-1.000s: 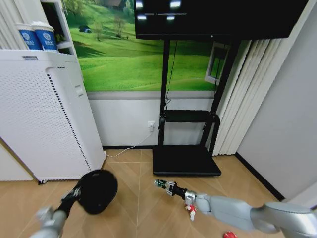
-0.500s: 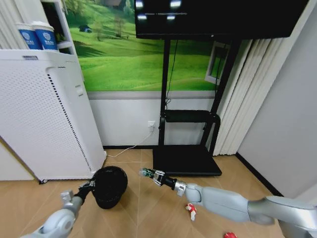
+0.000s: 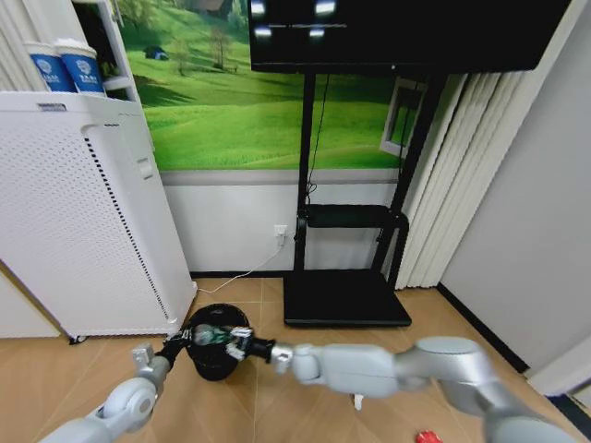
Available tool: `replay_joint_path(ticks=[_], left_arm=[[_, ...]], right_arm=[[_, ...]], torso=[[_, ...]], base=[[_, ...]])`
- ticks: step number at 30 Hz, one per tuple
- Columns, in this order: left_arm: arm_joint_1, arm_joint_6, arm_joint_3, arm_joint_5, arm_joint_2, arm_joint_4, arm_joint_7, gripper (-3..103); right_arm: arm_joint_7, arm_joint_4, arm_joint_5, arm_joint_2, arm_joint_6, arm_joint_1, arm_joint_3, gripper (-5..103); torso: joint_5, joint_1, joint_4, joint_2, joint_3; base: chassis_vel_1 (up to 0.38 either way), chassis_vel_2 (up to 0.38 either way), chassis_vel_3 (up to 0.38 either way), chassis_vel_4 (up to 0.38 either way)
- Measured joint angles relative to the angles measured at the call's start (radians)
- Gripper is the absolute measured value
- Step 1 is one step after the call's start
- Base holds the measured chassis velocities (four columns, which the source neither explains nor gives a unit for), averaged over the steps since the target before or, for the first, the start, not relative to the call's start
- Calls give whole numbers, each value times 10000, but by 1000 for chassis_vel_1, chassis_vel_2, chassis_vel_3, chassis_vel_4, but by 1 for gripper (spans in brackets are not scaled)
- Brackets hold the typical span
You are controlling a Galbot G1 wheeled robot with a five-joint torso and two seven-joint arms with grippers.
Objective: Pick up the trash bin and place the garbage on the floor into it.
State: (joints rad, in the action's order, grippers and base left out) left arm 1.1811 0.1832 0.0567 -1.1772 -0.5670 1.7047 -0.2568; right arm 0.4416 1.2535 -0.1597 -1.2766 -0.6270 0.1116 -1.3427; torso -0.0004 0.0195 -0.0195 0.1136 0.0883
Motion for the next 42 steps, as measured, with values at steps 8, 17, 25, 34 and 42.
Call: replay_joint_path(ticks=[8, 17, 25, 34, 42], left_arm=[[399, 34, 267, 77, 0, 198, 171, 7], [1090, 194, 651, 402, -122, 556, 543, 7], [1371, 267, 978, 455, -134, 644, 569, 7], [2420, 536, 1934, 715, -194, 661, 827, 7], [2396, 573, 1846, 913, -278, 725, 859, 7]], right_arm=[[103, -914, -392, -987, 97, -126, -553, 23], [533, -1605, -1101, -1442, 434, -232, -987, 47], [794, -1105, -1223, -948, 503, -329, -916, 75], [759, -143, -1608, 1354, 371, -215, 665, 100], [391, -311, -2783, 4302, 361, 2400, 2317, 100]], torso=[[0, 0, -5, 0, -1], [1, -1, -6, 1, -2], [4, 0, -6, 1, -1], [7, 0, -2, 2, -1], [8, 0, -12, 2, -1]], base=[[0, 0, 0, 0], [0, 0, 0, 0], [0, 0, 0, 0], [0, 0, 0, 0], [0, 0, 0, 0]])
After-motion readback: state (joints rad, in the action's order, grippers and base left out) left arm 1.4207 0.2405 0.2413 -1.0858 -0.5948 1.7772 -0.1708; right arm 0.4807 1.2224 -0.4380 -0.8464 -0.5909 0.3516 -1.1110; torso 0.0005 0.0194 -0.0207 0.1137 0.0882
